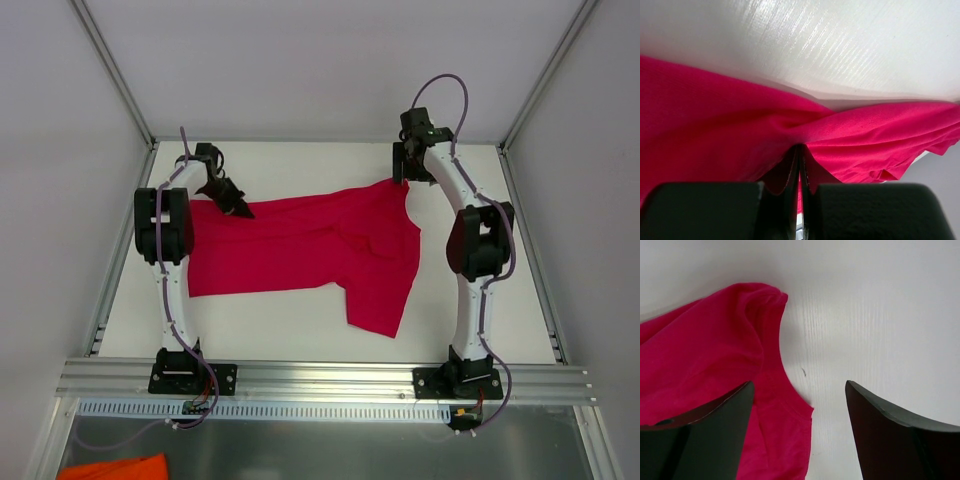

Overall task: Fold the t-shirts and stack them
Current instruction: Fold the flattened tshirt in 1/3 of the way

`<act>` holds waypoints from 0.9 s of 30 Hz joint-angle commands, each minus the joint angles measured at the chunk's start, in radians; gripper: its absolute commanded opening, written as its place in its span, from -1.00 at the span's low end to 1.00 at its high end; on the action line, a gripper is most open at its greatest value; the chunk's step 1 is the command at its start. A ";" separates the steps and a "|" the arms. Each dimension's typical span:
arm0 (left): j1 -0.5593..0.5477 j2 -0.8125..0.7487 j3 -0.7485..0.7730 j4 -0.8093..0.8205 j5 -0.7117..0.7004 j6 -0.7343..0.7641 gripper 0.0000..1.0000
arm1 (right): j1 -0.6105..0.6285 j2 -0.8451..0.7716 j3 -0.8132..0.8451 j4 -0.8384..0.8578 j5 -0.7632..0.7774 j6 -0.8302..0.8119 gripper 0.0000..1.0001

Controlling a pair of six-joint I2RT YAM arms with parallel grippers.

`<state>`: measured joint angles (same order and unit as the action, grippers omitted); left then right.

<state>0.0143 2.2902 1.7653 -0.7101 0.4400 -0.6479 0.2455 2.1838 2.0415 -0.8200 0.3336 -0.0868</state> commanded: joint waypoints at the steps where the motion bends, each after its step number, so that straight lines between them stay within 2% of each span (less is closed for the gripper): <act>1: 0.006 -0.041 -0.035 -0.012 -0.035 -0.010 -1.00 | 0.000 -0.139 0.014 -0.085 -0.100 0.065 0.51; 4: 0.004 -0.110 -0.087 0.064 -0.058 -0.010 -1.00 | 0.020 -0.246 -0.108 -0.077 -0.179 0.084 0.47; 5: 0.006 -0.164 -0.105 0.139 -0.058 -0.009 -0.94 | 0.027 -0.280 -0.151 -0.070 -0.179 0.082 0.47; 8: 0.009 -0.236 -0.132 0.211 -0.076 -0.006 -0.32 | 0.044 -0.395 -0.285 -0.056 -0.168 0.064 0.48; 10: 0.013 -0.274 -0.125 0.244 -0.084 -0.004 -0.07 | 0.046 -0.462 -0.351 -0.070 -0.166 0.049 0.49; 11: 0.016 -0.293 -0.128 0.256 -0.096 -0.004 0.13 | 0.047 -0.488 -0.372 -0.074 -0.165 0.044 0.49; 12: 0.018 -0.313 -0.138 0.283 -0.110 -0.004 0.51 | 0.049 -0.516 -0.398 -0.079 -0.159 0.039 0.50; 13: 0.022 -0.366 -0.170 0.302 -0.122 -0.004 0.57 | 0.051 -0.574 -0.456 -0.079 -0.156 0.033 0.51; 15: 0.029 -0.418 -0.213 0.336 -0.135 -0.018 0.60 | 0.054 -0.633 -0.518 -0.085 -0.139 0.030 0.54; 18: 0.029 -0.520 -0.311 0.340 -0.147 -0.059 0.38 | 0.054 -0.742 -0.636 -0.097 -0.140 0.061 0.55; 19: 0.023 -0.581 -0.404 0.360 -0.147 -0.073 0.35 | 0.058 -0.768 -0.662 -0.102 -0.145 0.074 0.55; 21: 0.021 -0.635 -0.487 0.351 -0.176 -0.098 0.34 | 0.066 -0.840 -0.730 -0.110 -0.153 0.122 0.58; 25: 0.018 -0.783 -0.679 0.258 -0.248 -0.117 0.14 | 0.074 -0.932 -0.822 -0.102 -0.194 0.168 0.58; 27: 0.015 -0.843 -0.748 0.200 -0.288 -0.133 0.14 | 0.075 -0.956 -0.854 -0.088 -0.229 0.170 0.57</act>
<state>0.0380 1.5303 1.0927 -0.4175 0.2413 -0.7437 0.3088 1.2732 1.2190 -0.9215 0.1513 0.0372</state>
